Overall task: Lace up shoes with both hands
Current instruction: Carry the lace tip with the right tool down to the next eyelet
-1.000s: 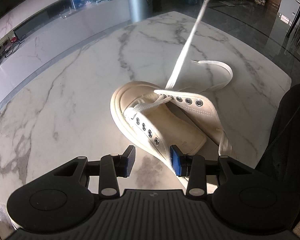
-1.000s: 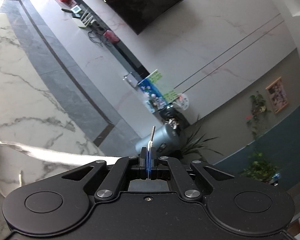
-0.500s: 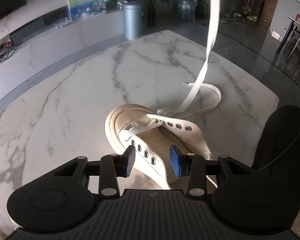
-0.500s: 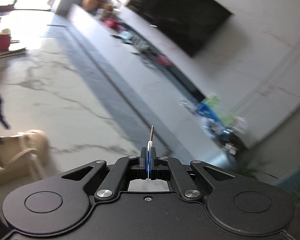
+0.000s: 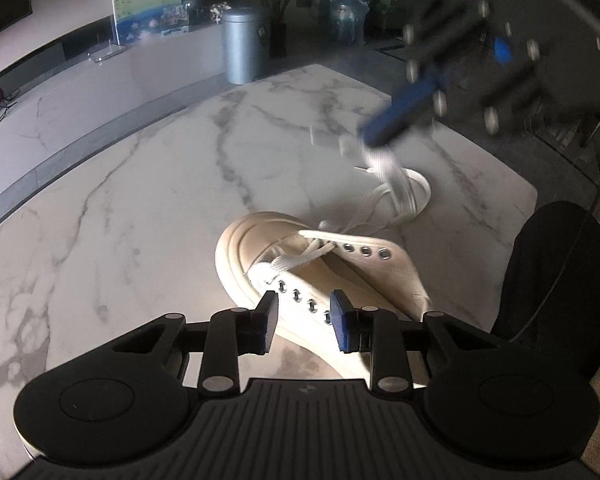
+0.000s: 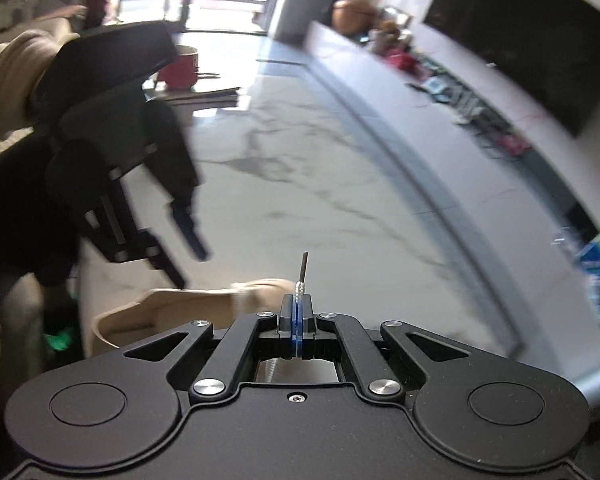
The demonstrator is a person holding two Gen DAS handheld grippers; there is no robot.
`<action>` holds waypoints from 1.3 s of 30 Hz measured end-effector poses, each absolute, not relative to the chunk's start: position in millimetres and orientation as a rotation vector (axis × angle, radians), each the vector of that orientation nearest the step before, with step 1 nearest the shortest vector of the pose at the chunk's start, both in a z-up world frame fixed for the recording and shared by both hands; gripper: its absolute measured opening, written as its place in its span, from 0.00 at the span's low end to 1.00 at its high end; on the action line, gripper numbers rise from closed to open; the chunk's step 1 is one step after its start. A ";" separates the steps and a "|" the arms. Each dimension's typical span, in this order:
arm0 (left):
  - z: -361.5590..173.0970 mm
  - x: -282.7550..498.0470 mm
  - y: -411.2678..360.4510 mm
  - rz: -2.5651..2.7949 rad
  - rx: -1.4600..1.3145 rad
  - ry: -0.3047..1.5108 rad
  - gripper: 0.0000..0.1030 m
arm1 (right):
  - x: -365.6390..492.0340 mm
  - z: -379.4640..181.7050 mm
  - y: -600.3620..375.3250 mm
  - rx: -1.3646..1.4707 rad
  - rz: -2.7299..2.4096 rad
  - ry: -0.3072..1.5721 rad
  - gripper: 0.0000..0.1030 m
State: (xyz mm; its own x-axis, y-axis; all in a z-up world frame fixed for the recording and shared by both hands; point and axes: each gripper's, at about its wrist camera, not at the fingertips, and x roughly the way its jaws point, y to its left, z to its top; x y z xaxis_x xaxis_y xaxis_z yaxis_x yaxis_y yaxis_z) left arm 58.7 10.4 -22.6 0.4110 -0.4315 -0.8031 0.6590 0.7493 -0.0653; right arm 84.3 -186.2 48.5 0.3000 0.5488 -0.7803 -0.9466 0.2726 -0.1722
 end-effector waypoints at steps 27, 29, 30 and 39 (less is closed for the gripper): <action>-44.0 72.7 5.5 -0.789 0.434 0.916 0.11 | 93.6 -24.2 -172.3 -0.657 1.155 0.847 0.00; -44.3 74.4 6.5 -0.798 0.433 0.919 0.11 | 93.9 -24.1 -172.8 -0.650 1.161 0.841 0.00; -44.7 75.4 6.7 -0.802 0.434 0.920 0.11 | 94.0 -24.0 -173.1 -0.647 1.164 0.838 0.00; -45.9 81.1 3.6 -0.822 0.470 0.930 0.11 | 92.5 -30.5 -171.6 -0.654 1.182 0.824 0.00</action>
State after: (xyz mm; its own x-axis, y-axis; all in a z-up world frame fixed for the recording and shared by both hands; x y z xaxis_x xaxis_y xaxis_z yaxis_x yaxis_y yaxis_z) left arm 81.1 3.6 -45.9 0.3367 -0.4130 -0.8462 0.7891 0.6141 0.0143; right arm 92.5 -171.6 -30.5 0.1612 0.5294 -0.8329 -0.9648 0.2623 -0.0201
